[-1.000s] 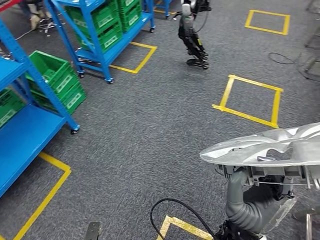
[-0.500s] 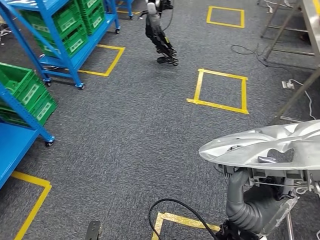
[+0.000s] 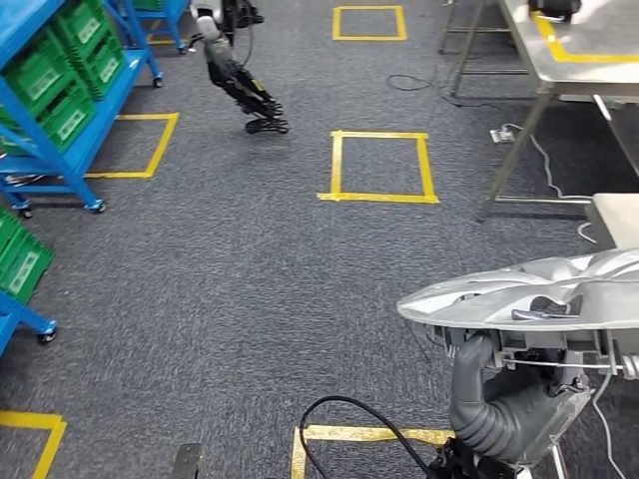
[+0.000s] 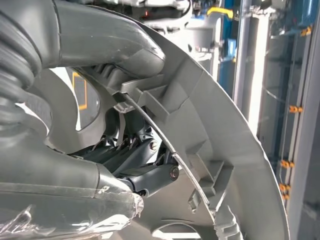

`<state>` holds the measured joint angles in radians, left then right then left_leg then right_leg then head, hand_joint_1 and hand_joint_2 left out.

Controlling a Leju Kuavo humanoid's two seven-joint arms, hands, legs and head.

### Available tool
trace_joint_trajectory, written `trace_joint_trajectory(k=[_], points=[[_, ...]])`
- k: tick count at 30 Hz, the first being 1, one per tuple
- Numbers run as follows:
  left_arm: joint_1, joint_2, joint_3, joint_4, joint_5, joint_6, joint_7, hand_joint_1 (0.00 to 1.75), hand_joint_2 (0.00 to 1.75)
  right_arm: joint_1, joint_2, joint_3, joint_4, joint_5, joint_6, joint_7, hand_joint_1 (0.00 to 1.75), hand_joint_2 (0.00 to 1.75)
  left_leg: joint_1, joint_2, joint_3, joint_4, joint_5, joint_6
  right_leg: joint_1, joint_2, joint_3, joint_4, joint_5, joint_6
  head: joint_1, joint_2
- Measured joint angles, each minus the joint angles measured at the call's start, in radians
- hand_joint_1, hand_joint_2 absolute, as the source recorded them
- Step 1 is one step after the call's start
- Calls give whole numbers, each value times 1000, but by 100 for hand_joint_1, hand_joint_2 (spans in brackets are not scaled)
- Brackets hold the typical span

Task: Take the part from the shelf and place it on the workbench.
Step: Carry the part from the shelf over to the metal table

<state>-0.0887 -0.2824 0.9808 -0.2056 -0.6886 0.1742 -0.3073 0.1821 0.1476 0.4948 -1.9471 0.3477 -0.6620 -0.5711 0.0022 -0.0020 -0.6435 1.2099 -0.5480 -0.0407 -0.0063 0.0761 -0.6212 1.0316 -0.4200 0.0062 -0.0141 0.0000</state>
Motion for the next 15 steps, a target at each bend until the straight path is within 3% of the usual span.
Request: trace_joint_trajectory(k=[2, 4, 5, 6, 8, 10, 12, 13, 14, 15], points=[[-1, -2, 0, 0, 0, 0, -1, 0, 175, -1, 0, 0, 0, 0, 1, 0, 175, 175, 11, -56, 59, -133, 63, -4, -2, 28, -4, 4, 3, 9, -1, 0], [-3, -4, 0, 0, 0, 0, -1, 0, 175, -1, 0, 0, 0, 1, 1, 0, 175, 175, 18, -100, 88, -200, 76, -1, -4, 51, -13, 6, 7, 22, -3, 0], [-4, -4, 0, 0, 0, 0, -1, 0, 175, -1, 0, 0, 0, 1, 1, 0, 175, 175, 16, -99, 89, -207, 74, 5, -6, 62, -18, 4, 11, 30, -3, 0], [-4, -5, 0, 0, 0, 0, -1, 0, 175, 0, 0, 0, 0, 1, 1, 1, 175, 175, 14, -87, 89, -206, 77, 14, -9, 69, -22, 0, 15, 36, -4, 0], [-4, -6, 1, 0, -1, 1, -1, 0, 175, 0, 0, -1, 0, 0, 0, 2, 175, 175, 12, -60, 90, -210, 82, 30, -8, 32, -39, 20, 2, 44, 1, 0], [-2, -6, 1, 0, -2, 1, -1, 0, 175, 0, -1, -2, 0, -1, 0, 4, 175, 175, 8, -30, 90, -212, 82, 39, -4, -36, -86, 119, -54, 48, 7, 0], [1, -6, 1, 0, -4, 2, -1, 0, 175, 0, -1, -2, 0, -3, 0, 5, 175, 175, 4, 2, 91, -211, 80, 43, -4, -63, -143, 248, -113, 53, 9, 0], [1, -6, 2, 0, -5, 3, -1, 0, 175, 0, -2, -2, 0, -4, 0, 6, 175, 175, 2, 19, 91, -211, 79, 43, -4, -67, -154, 278, -120, 54, 9, 0], [1, -6, 2, 0, -6, 3, 0, 0, 175, 0, -2, -2, 0, -5, 0, 6, 175, 175, 2, 33, 92, -211, 78, 43, -4, -70, -144, 268, -109, 54, 9, 0], [1, -6, 2, 0, -6, 3, 0, 0, 175, 0, -2, -2, 0, -5, 0, 6, 175, 175, 2, 47, 95, -211, 76, 42, -4, -77, -113, 220, -83, 53, 9, 0]])
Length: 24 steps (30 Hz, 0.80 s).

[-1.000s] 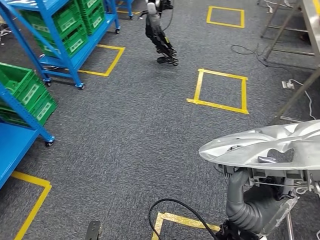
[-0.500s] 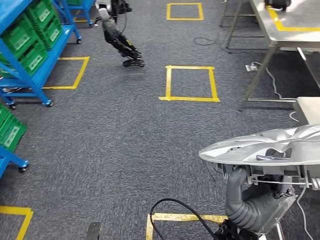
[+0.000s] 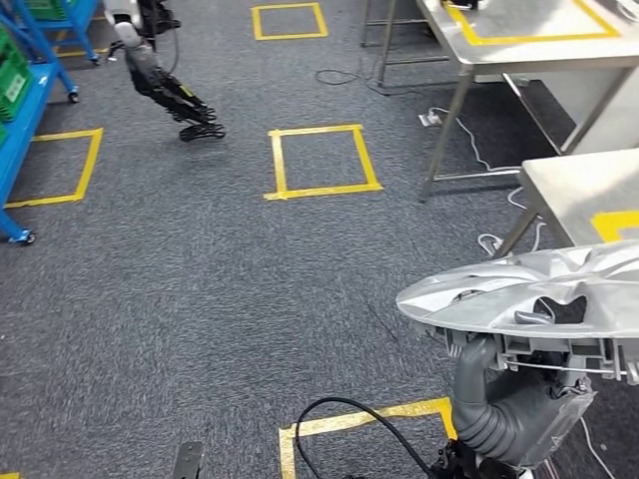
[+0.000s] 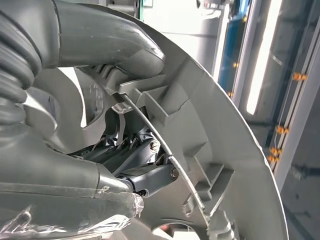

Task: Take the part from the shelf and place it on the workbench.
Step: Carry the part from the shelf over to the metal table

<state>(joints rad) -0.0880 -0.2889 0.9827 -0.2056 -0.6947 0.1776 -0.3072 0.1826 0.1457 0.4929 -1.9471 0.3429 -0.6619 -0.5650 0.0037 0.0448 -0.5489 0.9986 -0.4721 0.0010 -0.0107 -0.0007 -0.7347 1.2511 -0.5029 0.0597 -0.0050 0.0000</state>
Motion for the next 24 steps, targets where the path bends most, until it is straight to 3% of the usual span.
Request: trace_joint_trajectory(k=[2, 4, 7, 9, 10, 12, 13, 14, 16, 17, 19, 20, 22, 24], points=[[0, -1, 0, 0, 0, 0, 0, 0, 175, 0, 0, 0, 0, 0, 0, 0, 175, 175, -3, 22, 7, 0, -6, -8, 3, -36, 82, -138, 49, -5, 0, 0], [-1, 0, 0, 0, 0, 0, 0, 0, 175, 0, 0, 0, 0, -1, 0, 0, 175, 175, -8, 37, 13, 0, -10, -17, 8, -58, 122, -207, 63, -16, -2, 0], [-3, -1, 0, 0, 0, 1, 0, 0, 175, 3, 0, 0, -1, -3, 0, 0, 175, 175, -6, 48, 18, -2, -15, -33, 11, -31, 118, -212, 65, -35, -2, 0], [-5, -2, 0, 0, -1, 1, 0, 0, 175, 5, 0, 0, -2, -4, 0, 0, 175, 175, -2, 13, 2, 37, -45, -44, 5, -10, 120, -218, 69, -45, -5, 0], [-5, -2, 0, 0, -1, 1, 0, 0, 175, 5, 0, 0, -2, -4, 0, 0, 175, 175, -1, -11, -23, 88, -74, -46, 3, 0, 121, -219, 71, -49, -8, 0], [-3, -1, 0, 0, -1, 1, 0, 0, 175, 5, 0, 0, -2, -5, 0, 0, 175, 175, -1, -33, -93, 223, -131, -48, 2, 25, 120, -219, 71, -53, -11, 0], [-2, -1, 0, 0, -1, 1, 0, 0, 175, 5, 0, 0, -2, -5, 0, 0, 175, 175, -1, -35, -118, 267, -139, -48, 2, 38, 119, -219, 71, -53, -12, 0], [-2, 0, 0, 0, -1, 1, 0, 0, 175, 5, 0, 0, -2, -5, 0, 0, 175, 175, -1, -36, -127, 277, -126, -47, 2, 53, 120, -219, 72, -53, -12, 0], [-3, 0, 0, 0, -1, 1, 0, 0, 175, 5, 0, 0, -2, -6, 0, 0, 175, 175, 1, -52, -90, 186, -56, -44, 0, 83, 121, -219, 74, -50, -12, 0], [-3, 0, 0, 0, -1, 1, 0, 0, 175, 5, 0, 0, -2, -6, 0, 0, 175, 175, 4, -77, -59, 118, -23, -42, 1, 97, 120, -217, 75, -46, -12, 0], [-4, 0, 0, 0, -1, 1, 1, 0, 175, 5, 0, 0, -2, -7, 0, -1, 175, 175, 9, -119, -17, 22, 6, -38, 1, 122, 112, -214, 78, -36, -11, 0], [-5, 0, 0, 0, -1, 1, 1, 0, 175, 5, 0, 0, -2, -7, 0, -2, 175, 175, 9, -127, -12, 7, 4, -34, 0, 132, 108, -215, 81, -29, -12, 0], [-6, 0, 0, 0, -1, 1, 1, 0, 175, 7, 0, -1, -2, -7, -1, -2, 175, 175, 8, -110, -11, 1, 6, -21, -5, 148, 99, -222, 87, -15, -13, 0], [-8, -1, 0, 0, -1, 1, 1, 0, 175, 9, 0, -2, -2, -8, -1, -2, 175, 175, 9, -85, -10, -4, 11, -8, -4, 110, 80, -193, 69, -7, -10, 0]])
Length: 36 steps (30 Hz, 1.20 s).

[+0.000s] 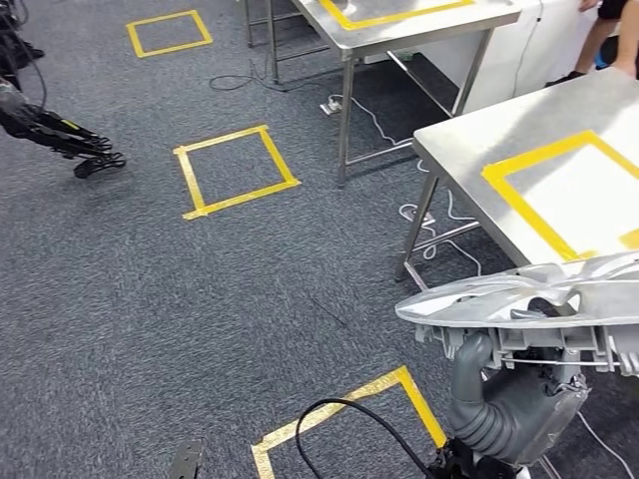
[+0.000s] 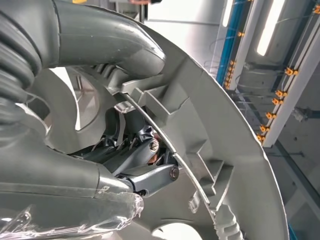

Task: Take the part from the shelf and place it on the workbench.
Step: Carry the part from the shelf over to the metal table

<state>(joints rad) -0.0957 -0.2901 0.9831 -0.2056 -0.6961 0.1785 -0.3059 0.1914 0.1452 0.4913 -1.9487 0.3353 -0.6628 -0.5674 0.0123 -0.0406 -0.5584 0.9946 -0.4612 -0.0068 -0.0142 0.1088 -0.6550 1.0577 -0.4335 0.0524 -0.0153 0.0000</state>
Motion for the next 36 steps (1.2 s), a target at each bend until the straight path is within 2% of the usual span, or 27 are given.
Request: trace_joint_trajectory(k=[2, 3, 4, 5, 6, 7, 9, 11, 13, 15, 17, 19, 20, 21, 22, 24, 26, 27, 28, 29, 30, 31, 32, 33, 34, 35, 36], points=[[1, -1, 0, 0, -1, 0, 0, 0, 175, 0, -1, -1, 0, 0, 0, 0, 175, 175, -3, 26, 1, -2, 0, 7, 4, -67, -49, 105, -58, 4, 3, 0], [2, 0, 0, 0, -1, 0, 0, 0, 175, 0, -1, -1, 0, 0, 0, 0, 175, 175, -5, 40, 1, -2, -1, 9, 4, -85, -80, 172, -89, 6, 5, 0], [4, 0, 0, 0, -1, 0, 0, 0, 175, 0, -1, -1, 0, 0, 0, 0, 175, 175, -7, 55, 2, -2, -2, 10, 4, -95, -103, 222, -107, 7, 5, 0], [5, 0, 0, 0, -1, 0, 0, 0, 175, 0, -1, -1, 0, 0, -1, 0, 175, 175, -7, 70, 3, -1, -4, 11, 4, -100, -109, 241, -106, 8, 5, 0], [5, 0, 1, 0, -2, 0, 0, 0, 175, 1, -1, -1, 0, 0, -1, 0, 175, 175, -8, 84, 5, -1, -6, 10, 4, -105, -95, 220, -88, 8, 5, 0], [5, 0, 1, 0, -2, 0, 0, 0, 175, 1, -1, -1, 0, 0, -1, 0, 175, 175, -8, 97, 8, -1, -8, 9, 4, -115, -62, 164, -58, 7, 5, 0], [5, 0, 1, 0, -3, -1, 0, 0, 175, 1, -1, -1, 0, 0, -2, 0, 175, 175, -12, 117, 17, 0, -16, 1, 9, -161, 13, 34, -14, 2, 4, 0], [4, 1, 1, 0, -3, -1, 0, 0, 175, 1, -1, -1, -2, 0, -2, 0, 175, 175, -18, 133, 24, -1, -21, -9, 14, -183, 43, -20, -5, -9, 3, 0], [4, 1, 1, 0, -3, -1, 0, 0, 175, 2, -1, -1, -3, 0, -3, 0, 175, 175, -18, 150, 28, -4, -23, -19, 15, -157, 40, -22, -3, -22, 3, 0], [1, 1, 1, 0, -4, -2, 0, 0, 175, 3, -1, -1, -6, 1, -3, -1, 175, 175, -14, 123, 22, 19, -46, -30, 11, -132, 40, -26, 1, -32, 1, 0], [1, 2, 1, 0, -5, -2, 0, 0, 175, 3, -1, -1, -9, 2, -4, -2, 175, 175, -11, 72, -25, 124, -105, -37, 6, -108, 40, -27, 4, -40, -4, 0], [3, 3, 1, 0, -6, -1, 0, 0, 175, 3, -1, -1, -9, 3, -4, -3, 175, 175, -11, 53, -94, 255, -153, -38, 5, -80, 40, -27, 5, -43, -7, 0], [4, 4, 2, 0, -6, -1, 0, 0, 175, 4, -1, -1, -9, 3, -4, -3, 175, 175, -11, 51, -114, 285, -151, -38, 5, -64, 40, -27, 5, -43, -7, 0], [5, 4, 2, 0, -5, -1, 0, 0, 175, 4, -1, -1, -9, 3, -4, -3, 175, 175, -11, 48, -114, 273, -128, -36, 5, -48, 40, -27, 6, -42, -7, 0], [4, 4, 2, 0, -5, 0, 0, 0, 175, 4, -1, -1, -9, 3, -4, -3, 175, 175, -10, 41, -97, 227, -91, -34, 4, -33, 41, -27, 6, -41, -7, 0], [3, 4, 3, 0, -5, 0, 0, 0, 175, 4, -1, -1, -10, 4, -4, -3, 175, 175, -2, -10, -41, 93, -22, -32, 3, -4, 38, -24, 9, -34, -7, 0], [2, 4, 5, 0, -4, 0, 0, 0, 175, 4, -1, -1, -10, 6, -4, -5, 175, 175, 3, -52, -9, 18, -2, -27, 3, 20, 31, -23, 13, -23, -8, 0], [1, 4, 6, 0, -4, 0, 0, 0, 175, 4, -1, -1, -10, 6, -4, -5, 175, 175, 2, -52, -7, 10, -3, -22, 3, 31, 27, -25, 16, -16, -7, 0], [1, 3, 6, 0, -3, 0, 0, 0, 175, 5, -1, -1, -11, 7, -5, -6, 175, 175, 1, -40, -7, 9, -1, -16, 1, 40, 22, -28, 19, -10, -8, 0], [0, 3, 6, 0, -3, 0, 0, 0, 175, 6, -1, -1, -11, 7, -5, -6, 175, 175, 1, -28, -7, 8, 1, -9, 1, 31, 18, -26, 18, -4, -7, 0], [0, 2, 7, 0, -2, 0, 0, 0, 175, 6, -1, -1, -11, 7, -5, -6, 175, 175, 2, -15, -6, 6, 3, -2, 2, 8, 9, -12, 7, 0, -2, 0], [0, 2, 7, 0, -2, 1, 0, 0, 175, 6, -1, -1, -11, 8, -5, -7, 175, 175, 2, 0, -6, 4, 5, 4, 4, -24, -9, 23, -16, 3, 2, 0], [1, 3, 8, 0, -2, 1, 0, 0, 175, 6, -1, -2, -11, 9, -5, -7, 175, 175, 0, 15, -6, 4, 4, 8, 6, -61, -34, 81, -49, 6, 6, 0], [4, 3, 8, 0, -1, 1, 0, 0, 175, 6, -2, -2, -11, 10, -5, -7, 175, 175, -2, 30, -6, 4, 3, 11, 6, -83, -66, 151, -85, 8, 9, 0], [6, 4, 9, 0, -1, 1, 0, 0, 175, 6, -2, -2, -11, 11, -5, -7, 175, 175, -4, 46, -6, 4, 3, 12, 5, -95, -94, 216, -112, 10, 9, 0], [7, 4, 9, 0, -2, 1, 0, 0, 175, 6, -2, -2, -11, 13, -5, -5, 175, 175, -4, 61, -6, 4, 2, 12, 5, -100, -110, 255, -123, 11, 9, 0], [7, 4, 10, 0, -2, 0, 0, 0, 175, 6, -2, -1, -11, 15, -4, -4, 175, 175, -4, 76, -5, 4, 1, 12, 4, -103, -106, 254, -114, 12, 9, 0]])
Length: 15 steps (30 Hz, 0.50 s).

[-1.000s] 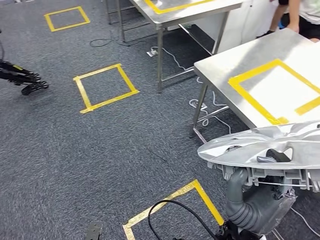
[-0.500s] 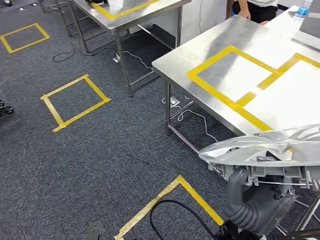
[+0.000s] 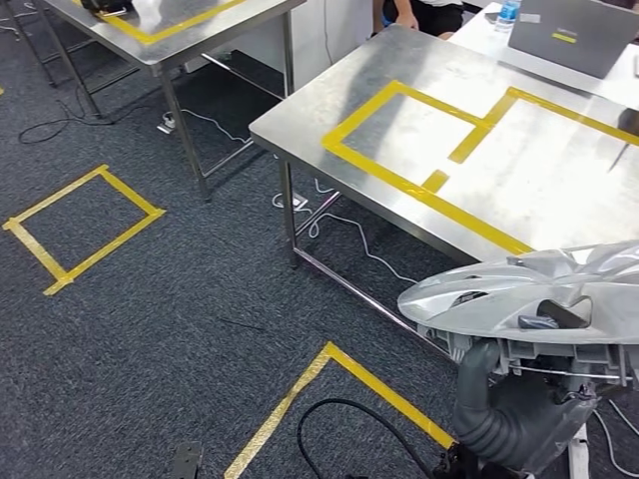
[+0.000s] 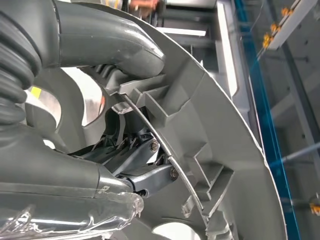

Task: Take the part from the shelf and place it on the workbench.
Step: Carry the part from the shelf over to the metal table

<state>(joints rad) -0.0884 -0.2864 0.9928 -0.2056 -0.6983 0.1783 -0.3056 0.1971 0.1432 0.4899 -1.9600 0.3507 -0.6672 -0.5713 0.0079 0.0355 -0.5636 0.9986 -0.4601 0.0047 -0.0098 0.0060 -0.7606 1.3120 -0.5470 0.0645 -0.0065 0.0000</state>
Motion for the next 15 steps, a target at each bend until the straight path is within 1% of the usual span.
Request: trace_joint_trajectory(k=[1, 2, 3, 4, 5, 6, 7, 8, 9, 10, 11, 12, 13, 14, 15], points=[[0, 0, 0, 0, -1, -1, 0, 0, 175, 0, 0, 0, 0, 2, 0, 2, 175, 175, 0, 13, 2, 0, -1, -2, 0, -6, 25, -41, 25, 0, 0, 0], [-1, -1, 0, 0, -3, -3, 0, 0, 175, 0, 0, 0, 0, 2, 1, 4, 175, 175, 0, 25, 5, 0, -4, -5, 0, -21, 66, -110, 57, 0, 0, 0], [-2, -1, 0, 0, -4, -5, -1, 0, 175, -1, 0, 1, 0, 3, 1, 5, 175, 175, -3, 34, 8, 1, -7, -9, 2, -46, 106, -180, 80, -1, 2, 0], [-2, -1, 0, 0, -6, -6, -1, 0, 175, -2, 0, 1, 0, 4, 1, 6, 175, 175, -6, 43, 11, 2, -10, -14, 3, -65, 137, -233, 96, -6, 1, 0], [-2, 0, 0, 0, -7, -7, -3, 0, 175, -2, 0, 1, 0, 5, 1, 7, 175, 175, -9, 50, 14, 2, -11, -20, 5, -77, 153, -263, 101, -11, -1, 0], [-3, 0, 0, 0, -7, -7, -4, 0, 175, -3, 0, 2, 0, 7, 1, 7, 175, 175, -12, 59, 16, 1, -12, -25, 7, -77, 155, -271, 100, -18, -2, 0], [-3, 0, 0, 0, -8, -7, -5, 0, 175, -3, 0, 2, 0, 9, 2, 8, 175, 175, -12, 70, 18, 0, -13, -29, 6, -62, 152, -271, 102, -26, -5, 0], [-4, 1, 0, 0, -9, -7, -6, 0, 175, -3, 0, 2, 0, 11, 2, 8, 175, 175, -10, 73, 20, 0, -16, -35, 5, -50, 151, -272, 104, -32, -5, 0], [-5, 1, 1, 0, -10, -7, -6, 0, 175, -3, 0, 2, 0, 13, 2, 9, 175, 175, -8, 62, 17, 10, -27, -40, 4, -38, 150, -274, 107, -38, -6, 0], [-6, 1, 1, 0, -11, -7, -7, 0, 175, -4, 0, 3, 0, 14, 2, 9, 175, 175, -6, 41, 5, 39, -49, -45, 1, -25, 150, -276, 109, -45, -8, 0], [-6, 1, 1, 0, -11, -7, -7, 0, 175, -5, 0, 3, 0, 16, 2, 9, 175, 175, -4, 14, -17, 90, -79, -49, -1, -13, 150, -277, 111, -49, -11, 0], [-5, 1, 1, 0, -11, -7, -7, 0, 175, -5, 0, 4, 0, 16, 2, 9, 175, 175, -4, -9, -50, 158, -113, -51, -2, -1, 149, -277, 112, -52, -13, 0], [-4, 2, 1, 0, -11, -7, -7, 0, 175, -5, 0, 4, 0, 17, 2, 9, 175, 175, -4, -21, -85, 226, -140, -51, -2, 12, 148, -277, 112, -54, -14, 0], [-4, 3, 1, 0, -11, -7, -7, 0, 175, -5, 0, 4, 0, 17, 2, 9, 175, 175, -5, -25, -111, 273, -151, -51, -1, 27, 148, -277, 112, -55, -15, 0], [-3, 4, 1, 0, -11, -7, -7, 0, 175, -5, 0, 4, 0, 17, 2, 9, 175, 175, -5, -27, -122, 285, -141, -49, -1, 42, 148, -277, 113, -55, -15, 0]])
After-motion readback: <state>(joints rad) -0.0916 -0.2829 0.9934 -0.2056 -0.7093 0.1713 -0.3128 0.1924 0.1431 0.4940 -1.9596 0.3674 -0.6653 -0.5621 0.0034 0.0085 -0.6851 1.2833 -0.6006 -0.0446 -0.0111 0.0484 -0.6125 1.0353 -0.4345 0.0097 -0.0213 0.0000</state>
